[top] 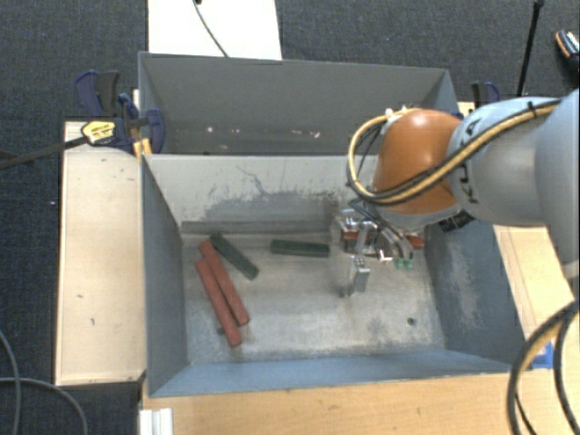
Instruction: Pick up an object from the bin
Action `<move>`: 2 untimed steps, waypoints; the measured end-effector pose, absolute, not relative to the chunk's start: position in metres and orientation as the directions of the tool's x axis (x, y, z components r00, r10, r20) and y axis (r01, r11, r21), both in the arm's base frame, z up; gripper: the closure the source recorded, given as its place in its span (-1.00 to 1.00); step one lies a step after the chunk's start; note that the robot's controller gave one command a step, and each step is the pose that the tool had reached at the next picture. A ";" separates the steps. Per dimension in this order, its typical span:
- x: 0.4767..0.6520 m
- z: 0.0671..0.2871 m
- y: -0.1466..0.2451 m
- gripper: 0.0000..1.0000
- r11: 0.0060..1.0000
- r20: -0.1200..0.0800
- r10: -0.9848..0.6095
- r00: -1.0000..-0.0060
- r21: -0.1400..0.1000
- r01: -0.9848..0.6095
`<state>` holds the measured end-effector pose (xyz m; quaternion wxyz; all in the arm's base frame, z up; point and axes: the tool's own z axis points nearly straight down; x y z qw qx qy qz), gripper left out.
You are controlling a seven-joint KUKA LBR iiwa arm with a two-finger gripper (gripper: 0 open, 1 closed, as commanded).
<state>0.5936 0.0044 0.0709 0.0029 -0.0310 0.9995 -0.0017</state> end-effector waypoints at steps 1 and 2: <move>0.589 0.071 0.088 -1.00 0.998 -0.007 -0.063 -0.998 0.005 -0.063; 0.590 0.071 0.082 1.00 0.999 -0.006 -0.052 -0.999 0.002 -0.052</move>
Offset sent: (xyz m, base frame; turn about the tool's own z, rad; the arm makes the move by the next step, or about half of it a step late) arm -0.0047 0.0771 -0.0009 0.0063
